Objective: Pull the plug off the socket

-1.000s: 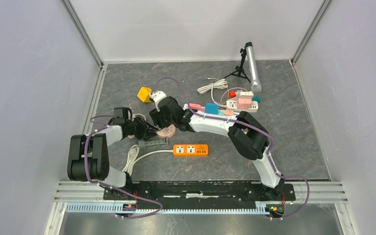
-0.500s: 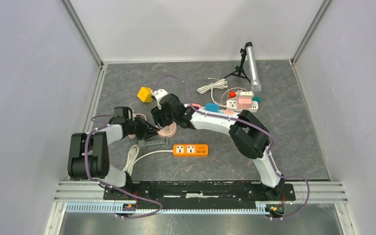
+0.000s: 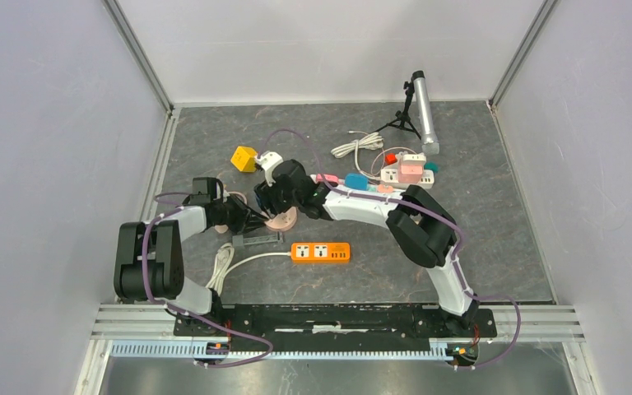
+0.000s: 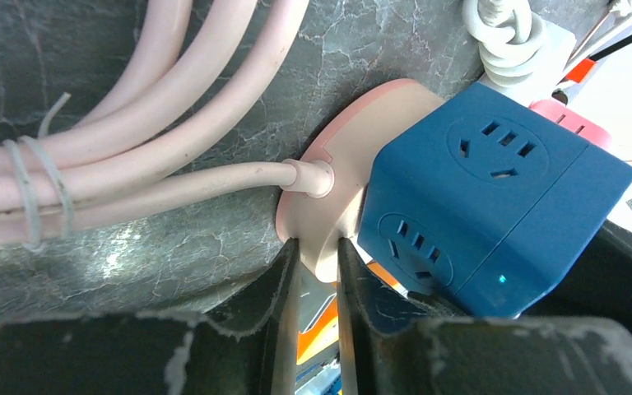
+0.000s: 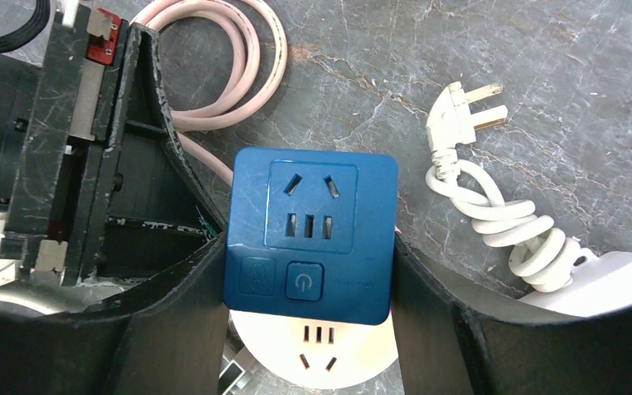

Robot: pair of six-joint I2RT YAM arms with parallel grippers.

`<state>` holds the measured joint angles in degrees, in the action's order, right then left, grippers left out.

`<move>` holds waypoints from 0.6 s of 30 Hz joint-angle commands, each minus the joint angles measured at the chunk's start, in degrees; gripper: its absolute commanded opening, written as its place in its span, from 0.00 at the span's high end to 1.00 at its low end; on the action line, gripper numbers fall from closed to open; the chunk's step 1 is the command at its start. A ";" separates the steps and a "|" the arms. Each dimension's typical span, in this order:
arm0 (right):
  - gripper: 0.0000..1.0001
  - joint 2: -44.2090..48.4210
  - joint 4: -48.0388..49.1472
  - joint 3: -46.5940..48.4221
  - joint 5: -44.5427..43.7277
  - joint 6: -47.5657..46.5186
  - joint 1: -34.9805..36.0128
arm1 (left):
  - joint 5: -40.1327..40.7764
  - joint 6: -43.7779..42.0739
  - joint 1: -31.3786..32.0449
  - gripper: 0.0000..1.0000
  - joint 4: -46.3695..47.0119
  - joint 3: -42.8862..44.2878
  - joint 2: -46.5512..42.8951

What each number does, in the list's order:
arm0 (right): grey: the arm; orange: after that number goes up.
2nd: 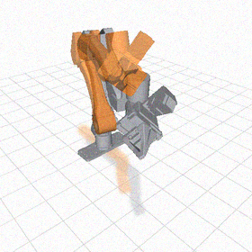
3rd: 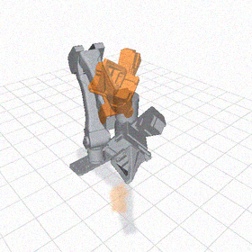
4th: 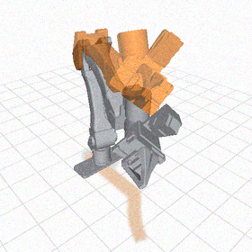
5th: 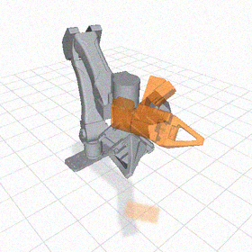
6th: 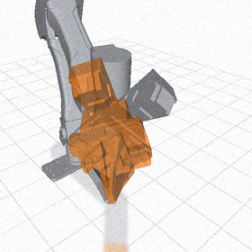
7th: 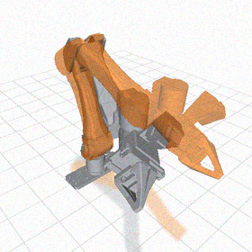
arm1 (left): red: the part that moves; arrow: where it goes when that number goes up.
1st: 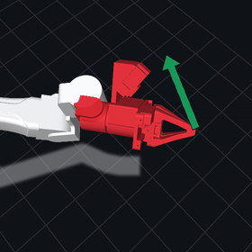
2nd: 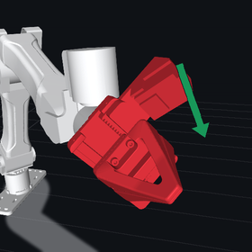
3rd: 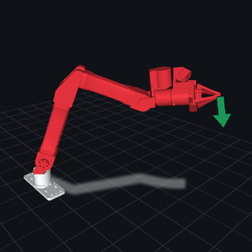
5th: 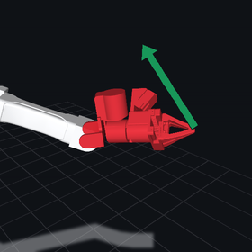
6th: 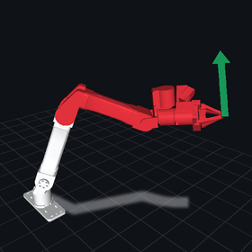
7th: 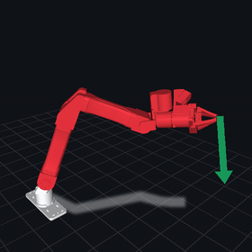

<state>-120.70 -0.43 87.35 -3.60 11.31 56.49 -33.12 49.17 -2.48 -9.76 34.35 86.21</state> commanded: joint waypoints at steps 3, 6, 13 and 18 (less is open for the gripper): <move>1.00 3.45 4.00 1.38 5.79 1.98 0.43 | 8.60 -3.73 0.71 0.90 -6.50 -1.57 2.90; 1.00 2.67 1.92 2.25 1.86 -1.50 2.10 | 8.60 -3.73 0.70 0.90 -6.46 -1.54 3.02; 1.00 2.78 -0.86 7.19 1.53 -6.46 1.38 | 7.99 -3.55 0.79 0.90 -6.50 -1.47 3.72; 1.00 2.47 2.56 6.27 11.40 3.00 -1.81 | 7.68 -3.55 0.81 0.90 -6.50 -1.32 4.13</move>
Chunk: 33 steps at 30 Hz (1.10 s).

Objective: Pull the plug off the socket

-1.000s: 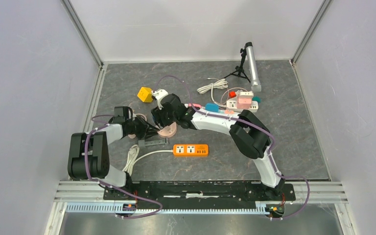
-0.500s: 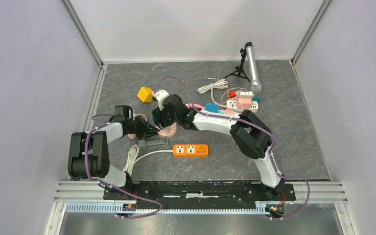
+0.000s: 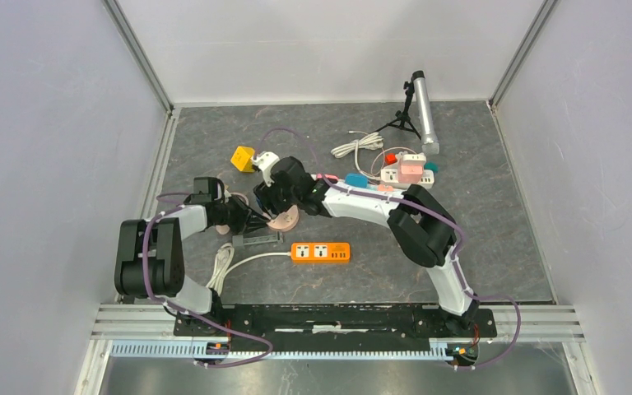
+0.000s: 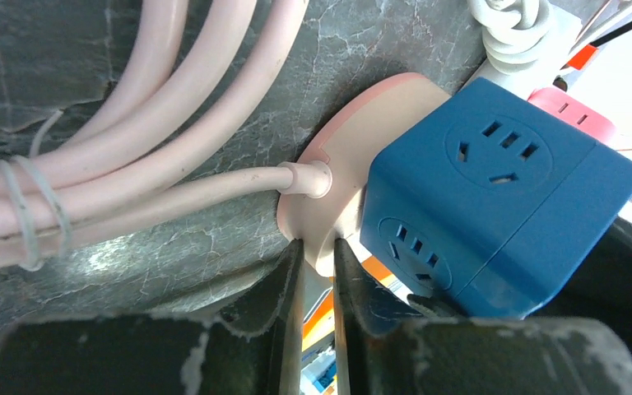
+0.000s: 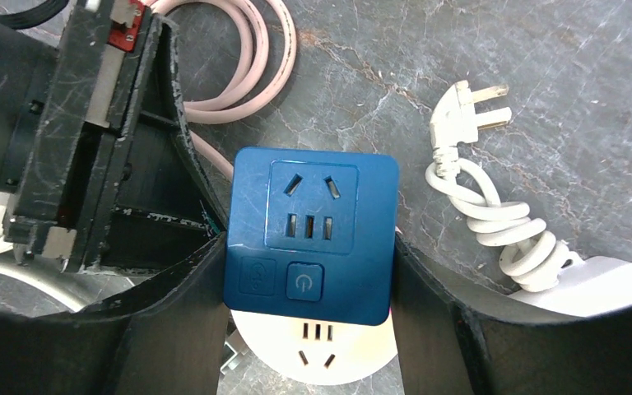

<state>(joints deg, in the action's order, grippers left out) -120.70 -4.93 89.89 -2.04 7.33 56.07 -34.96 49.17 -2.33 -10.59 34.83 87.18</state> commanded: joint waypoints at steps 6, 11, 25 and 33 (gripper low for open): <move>1.00 0.95 6.18 2.43 11.69 10.00 -0.09 | 9.47 -3.56 0.74 0.90 -5.62 -1.51 3.52; 1.00 2.79 6.48 4.33 15.10 1.30 -0.02 | 9.26 -3.68 0.72 0.90 -5.63 -1.07 3.61; 1.00 2.75 7.73 2.75 17.88 2.52 0.99 | 8.59 -3.99 1.35 0.89 -5.58 0.61 3.99; 1.00 5.01 14.76 -2.68 19.82 12.66 -4.48 | 8.73 -4.17 1.44 0.89 -5.58 0.26 3.70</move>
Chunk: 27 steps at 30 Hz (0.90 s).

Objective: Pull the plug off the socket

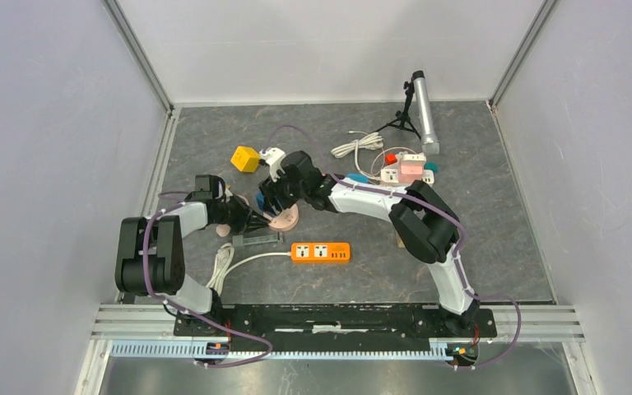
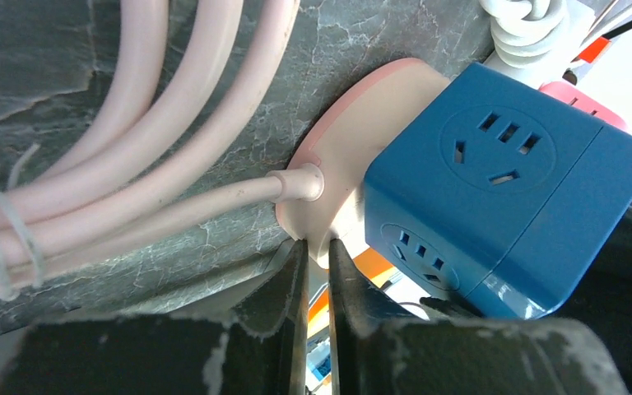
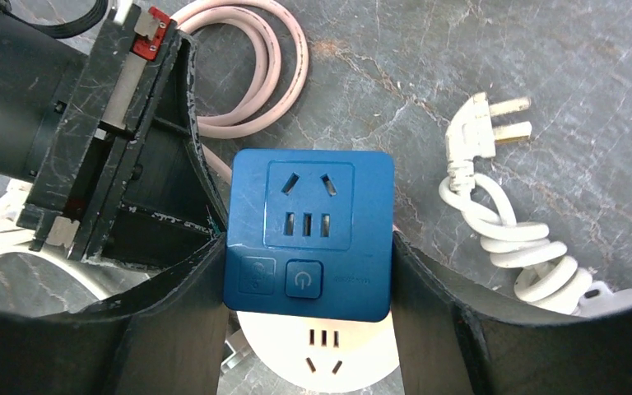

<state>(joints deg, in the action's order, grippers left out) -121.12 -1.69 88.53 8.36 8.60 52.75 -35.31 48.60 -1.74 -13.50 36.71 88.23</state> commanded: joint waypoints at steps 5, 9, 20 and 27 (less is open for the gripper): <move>1.00 2.85 10.84 0.01 13.18 12.13 1.41 | 9.86 -3.69 0.84 0.89 -3.35 -1.41 3.11; 1.00 2.15 6.62 2.61 10.24 7.80 3.25 | 9.95 -3.60 0.95 0.89 -3.47 -1.43 3.53; 1.00 3.61 14.00 -0.82 15.04 16.76 -0.13 | 11.15 -3.86 1.03 0.89 -4.72 -0.90 4.01; 1.00 3.64 6.26 2.73 8.63 6.96 2.44 | 11.23 -3.77 1.03 0.89 -5.14 -0.47 4.59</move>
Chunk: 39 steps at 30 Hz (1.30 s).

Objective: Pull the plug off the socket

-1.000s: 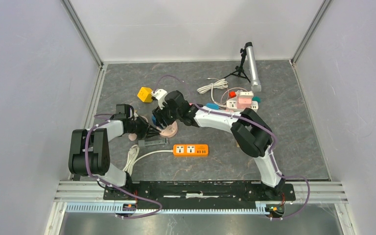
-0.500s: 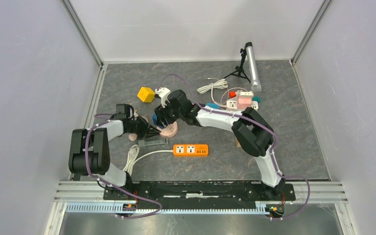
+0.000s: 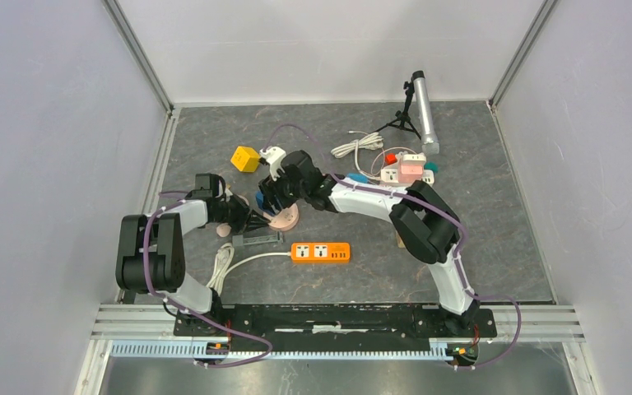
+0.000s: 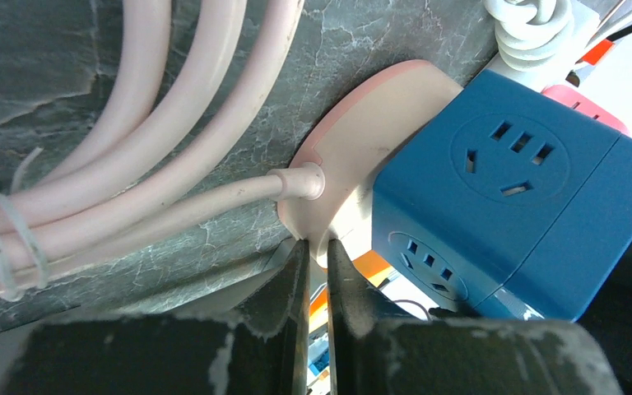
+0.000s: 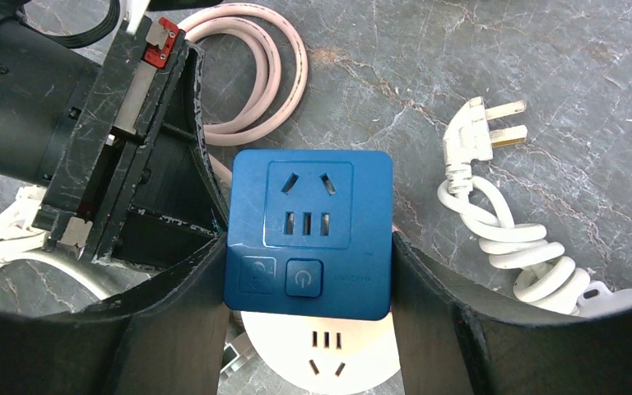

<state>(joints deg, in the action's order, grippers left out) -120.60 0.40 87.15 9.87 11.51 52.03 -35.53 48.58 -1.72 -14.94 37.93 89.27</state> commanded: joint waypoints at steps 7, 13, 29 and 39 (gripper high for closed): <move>1.00 4.33 12.35 1.28 13.44 13.41 -0.16 | 11.71 -3.84 1.01 0.89 -4.31 -1.35 3.27; 1.00 2.98 1.34 5.30 2.95 -0.23 4.65 | 12.06 -3.84 2.77 0.89 -4.78 -0.80 3.49; 1.00 5.32 9.62 -1.95 7.13 7.74 2.19 | 12.97 -4.28 2.94 0.90 -5.77 -0.67 3.36; 1.00 5.10 3.92 0.29 -2.28 -2.28 3.70 | 13.91 -4.37 3.03 0.89 -6.86 -0.03 3.01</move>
<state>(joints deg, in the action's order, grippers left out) -118.91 3.14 84.16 6.31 10.68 52.97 -33.21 48.56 0.19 -17.87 39.70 89.25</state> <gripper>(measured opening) 0.672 0.134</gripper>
